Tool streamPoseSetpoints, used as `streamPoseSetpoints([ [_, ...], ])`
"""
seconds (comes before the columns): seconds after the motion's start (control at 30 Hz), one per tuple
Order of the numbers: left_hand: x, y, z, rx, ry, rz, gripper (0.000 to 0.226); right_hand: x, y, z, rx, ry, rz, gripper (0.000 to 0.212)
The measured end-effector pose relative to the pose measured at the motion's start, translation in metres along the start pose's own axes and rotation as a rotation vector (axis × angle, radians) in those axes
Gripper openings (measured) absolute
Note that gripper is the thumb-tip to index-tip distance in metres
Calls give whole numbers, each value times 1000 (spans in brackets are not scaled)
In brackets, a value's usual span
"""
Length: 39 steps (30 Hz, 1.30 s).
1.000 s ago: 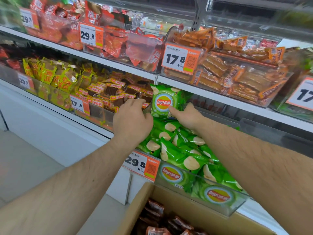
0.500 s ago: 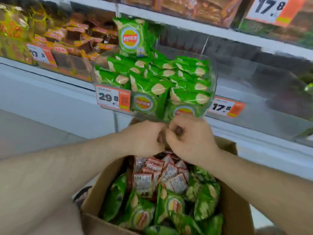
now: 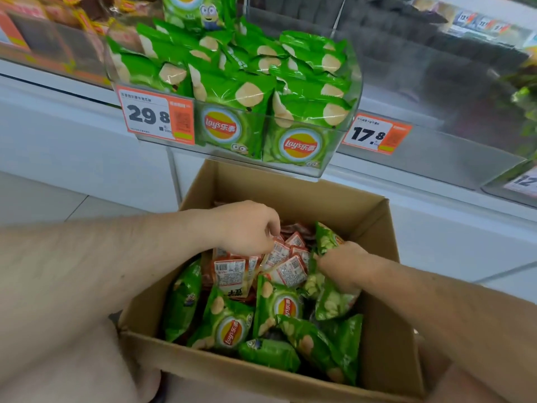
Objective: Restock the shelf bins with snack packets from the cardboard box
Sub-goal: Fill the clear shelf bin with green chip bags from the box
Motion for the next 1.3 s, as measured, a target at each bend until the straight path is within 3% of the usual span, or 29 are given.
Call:
streamPoseSetpoints([
  [0.1, 1, 0, 7, 46, -90, 26, 39, 48, -11, -17, -22, 183, -206, 24],
  [0.17, -1, 1, 13, 83, -187, 69, 55, 72, -19, -28, 16, 440, -311, 22],
  [0.27, -12, 1, 19, 126, -286, 201, 81, 93, -28, -28, 143, 774, -398, 23],
  [0.33, -17, 1, 19, 106, -283, 239, 86, 102, -29, -23, 210, 897, -447, 24],
  [0.47, -14, 3, 28, 134, -315, 190, 71, 101, -21, -24, 243, 1088, -472, 29],
  [0.57, -5, 3, 38, 173, -318, 169, 58, 84, -15, -34, 200, 1505, -478, 49],
  [0.63, 0, 2, 43, 203, -262, 132, 53, 60, -6, -50, 38, 1727, -501, 61],
  [0.7, 5, 2, 49, 247, -209, 75, 55, 26, 5, -62, -227, 1630, -477, 55],
  [0.8, 7, 3, 58, 315, -192, 39, 56, -20, 20, -71, -433, 1095, -349, 33],
  [0.87, 6, 3, 61, 349, -221, 38, 54, -31, 23, -78, -551, 960, -443, 24],
  [0.93, 5, 3, 62, 375, -304, 41, 48, -41, 23, -80, -676, 1046, -499, 52],
  [1.0, 1, 4, 63, 394, -404, 61, 46, -59, 31, -75, -784, 1217, -429, 93],
  [1.03, -1, 4, 65, 396, -441, 76, 50, -70, 38, -73, -825, 1299, -401, 103],
  [1.17, -8, 5, 69, 382, -612, 140, 77, -100, 61, -65, -884, 1693, -485, 96],
  [1.3, -9, 0, 72, 367, -692, 178, 59, -99, 55, -51, -921, 1730, -469, 115],
])
Point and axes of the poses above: each hand's wrist, its own y-axis towards the middle knuckle, its own x-axis out of the back of the hand, z = x × y, the point moved 7 cm from there along y, towards the middle knuckle, and after that the axes turned 11 degrees about x, right-handed, at the moved point
